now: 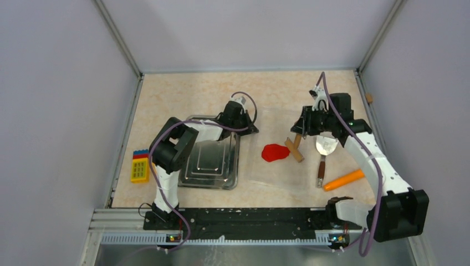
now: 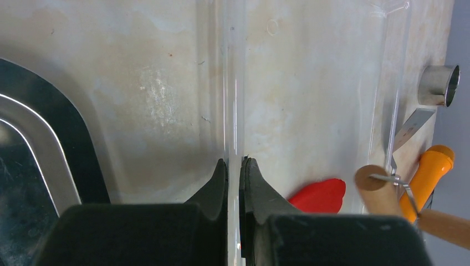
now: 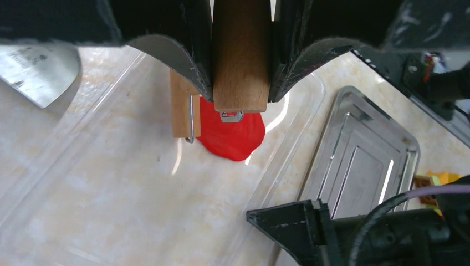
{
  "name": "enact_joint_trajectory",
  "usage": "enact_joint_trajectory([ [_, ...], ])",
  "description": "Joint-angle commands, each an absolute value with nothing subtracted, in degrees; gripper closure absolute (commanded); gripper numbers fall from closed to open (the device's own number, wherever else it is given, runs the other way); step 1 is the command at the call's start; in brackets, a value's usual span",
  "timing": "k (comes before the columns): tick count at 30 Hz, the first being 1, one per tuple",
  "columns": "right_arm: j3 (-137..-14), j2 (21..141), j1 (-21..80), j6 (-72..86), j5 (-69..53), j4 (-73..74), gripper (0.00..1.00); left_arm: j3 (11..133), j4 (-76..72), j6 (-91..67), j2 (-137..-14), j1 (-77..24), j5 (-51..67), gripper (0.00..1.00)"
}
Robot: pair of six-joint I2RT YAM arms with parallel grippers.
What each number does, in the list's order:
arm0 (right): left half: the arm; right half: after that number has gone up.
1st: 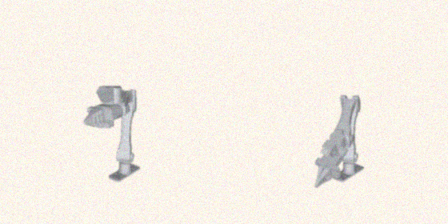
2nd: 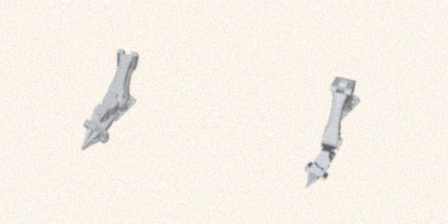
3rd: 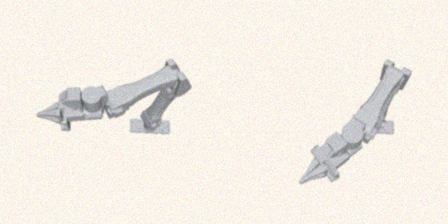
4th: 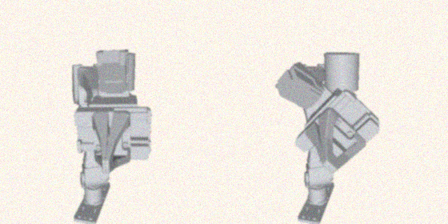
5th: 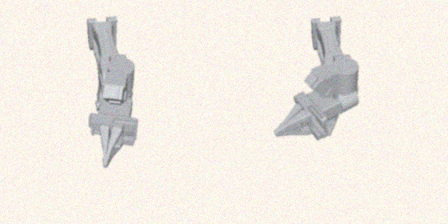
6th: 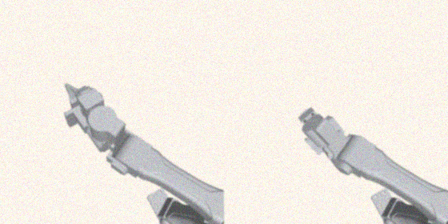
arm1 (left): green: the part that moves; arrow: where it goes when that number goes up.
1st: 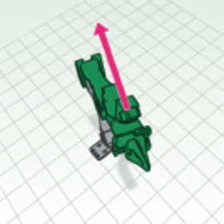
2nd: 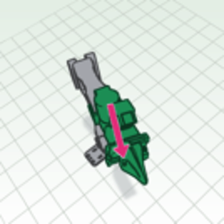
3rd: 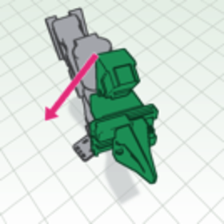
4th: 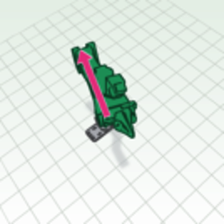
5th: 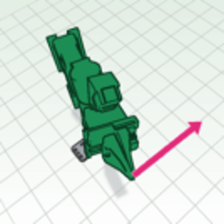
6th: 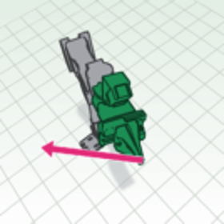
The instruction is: Roll out the dumpling wrappers from the dough
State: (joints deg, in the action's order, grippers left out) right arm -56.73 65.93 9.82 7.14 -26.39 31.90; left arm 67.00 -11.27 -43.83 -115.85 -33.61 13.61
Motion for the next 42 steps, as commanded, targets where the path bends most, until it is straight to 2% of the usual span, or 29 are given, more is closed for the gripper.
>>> enact_joint_trajectory([
  [1,-56.25,68.07,7.56,18.10,-29.41,23.84,1.00,65.63,-7.46,-43.18,-114.40,-33.38,12.60,1.00],
  [6,-58.00,69.35,7.42,21.52,-32.57,22.30,1.00,65.11,-7.87,-43.13,-114.67,-33.23,13.08,1.00],
  [23,-51.86,75.04,7.46,30.79,-38.85,9.22,1.00,64.89,-8.08,-41.33,-115.77,-33.29,13.40,1.00],
  [24,-51.07,75.20,7.39,30.50,-38.63,9.12,1.00,65.20,-8.28,-40.66,-115.76,-33.29,13.89,0.97],
  [26,-50.41,75.40,7.46,29.60,-38.31,9.26,1.00,65.97,-7.87,-37.22,-114.58,-33.23,15.38,0.75],
  [27,-50.22,75.29,7.41,29.29,-38.10,9.35,1.00,66.15,-7.56,-34.92,-113.24,-33.20,15.96,0.66],
  [29,-50.14,74.93,7.41,29.09,-37.89,9.45,1.00,64.64,-9.87,-30.01,-109.11,-33.08,16.41,0.59],
  [32,-49.97,74.18,7.46,28.71,-37.05,9.78,1.00,58.42,-19.95,-17.97,-101.53,-33.52,21.01,0.56],
  [36,-49.60,73.41,7.46,27.82,-36.12,10.33,1.00,49.06,-34.45,4.41,-93.82,-38.91,28.63,0.51],
  [42,-48.96,72.57,6.94,25.77,-35.78,11.25,1.00,53.19,-43.32,9.94,-100.18,-46.35,32.71,0.50],
])
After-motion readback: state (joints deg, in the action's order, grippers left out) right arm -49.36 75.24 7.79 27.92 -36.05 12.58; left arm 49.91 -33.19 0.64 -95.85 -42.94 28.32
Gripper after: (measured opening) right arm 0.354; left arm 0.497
